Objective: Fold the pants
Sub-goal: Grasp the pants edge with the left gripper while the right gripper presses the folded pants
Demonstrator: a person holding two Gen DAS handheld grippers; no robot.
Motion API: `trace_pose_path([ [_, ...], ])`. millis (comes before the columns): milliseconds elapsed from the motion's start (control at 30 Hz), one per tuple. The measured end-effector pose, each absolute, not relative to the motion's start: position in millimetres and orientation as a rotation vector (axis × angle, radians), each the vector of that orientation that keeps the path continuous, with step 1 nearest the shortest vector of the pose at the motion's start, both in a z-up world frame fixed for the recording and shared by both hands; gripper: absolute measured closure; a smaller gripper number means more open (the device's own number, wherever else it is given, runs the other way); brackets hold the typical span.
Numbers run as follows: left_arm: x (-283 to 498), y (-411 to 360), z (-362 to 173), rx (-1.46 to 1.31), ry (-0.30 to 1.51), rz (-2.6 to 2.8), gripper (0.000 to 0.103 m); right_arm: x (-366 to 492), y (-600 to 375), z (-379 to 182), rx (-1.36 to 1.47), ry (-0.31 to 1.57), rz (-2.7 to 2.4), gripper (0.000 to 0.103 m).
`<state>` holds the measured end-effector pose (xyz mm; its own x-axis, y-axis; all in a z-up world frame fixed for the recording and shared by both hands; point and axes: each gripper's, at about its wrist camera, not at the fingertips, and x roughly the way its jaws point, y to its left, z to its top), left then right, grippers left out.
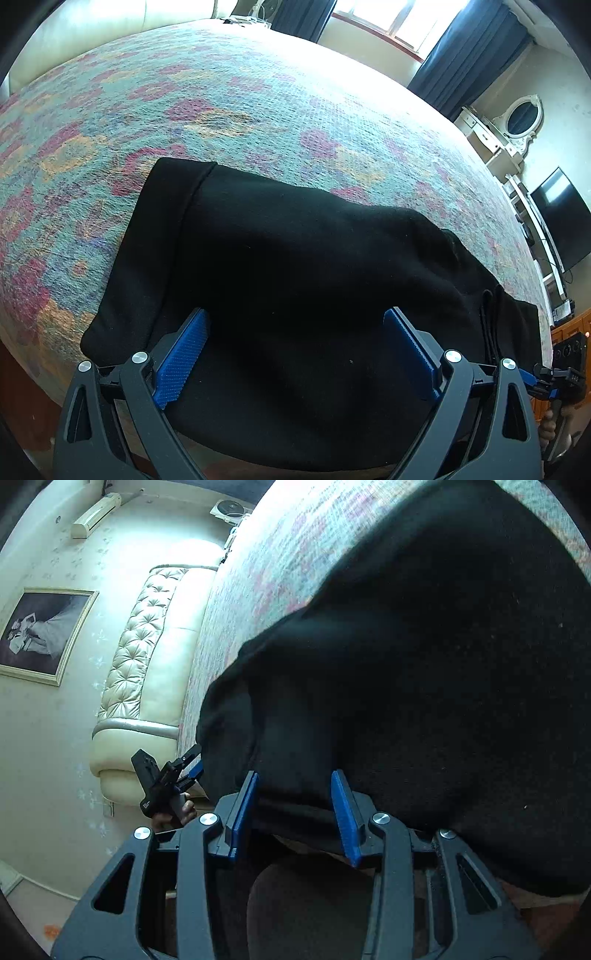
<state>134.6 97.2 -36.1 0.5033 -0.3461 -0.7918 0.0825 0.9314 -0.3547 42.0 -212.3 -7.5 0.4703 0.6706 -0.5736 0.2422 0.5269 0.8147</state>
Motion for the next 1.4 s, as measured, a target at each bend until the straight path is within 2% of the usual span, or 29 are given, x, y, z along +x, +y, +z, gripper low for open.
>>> trace_pose_path([
  [67,134,109,-27,-0.340,0.966,-0.258,0.009,47,-202,1,0.970,1.078,0.332,0.052],
  [133,132,127,-14,-0.425,0.891,-0.265,0.009,51,-193,8,0.910,1.069,0.341,0.047],
  [267,135,160,-4,-0.572,0.836,-0.282,0.009,65,-172,-1,0.873,1.122,0.359,0.042],
  [433,149,187,-17,-0.646,0.939,-0.340,0.009,72,-157,14,0.799,1.102,0.348,0.040],
  [700,160,239,-44,-0.770,0.962,-0.302,0.009,69,-156,30,0.789,1.044,0.334,0.034],
  [800,167,238,-63,-0.810,1.036,-0.378,0.009,71,-154,28,0.798,1.061,0.332,0.034],
  [967,173,215,-69,-0.846,1.057,-0.546,0.009,73,-151,23,0.785,1.086,0.327,0.033],
  [1133,178,191,-70,-0.724,1.133,-0.585,0.009,71,-156,21,0.789,1.096,0.325,0.033],
  [1333,174,172,-63,-0.514,1.117,-0.637,0.007,69,-161,20,0.803,1.091,0.326,0.032],
  [1400,178,172,-61,-0.561,1.141,-0.603,0.007,69,-161,17,0.807,1.090,0.324,0.032],
])
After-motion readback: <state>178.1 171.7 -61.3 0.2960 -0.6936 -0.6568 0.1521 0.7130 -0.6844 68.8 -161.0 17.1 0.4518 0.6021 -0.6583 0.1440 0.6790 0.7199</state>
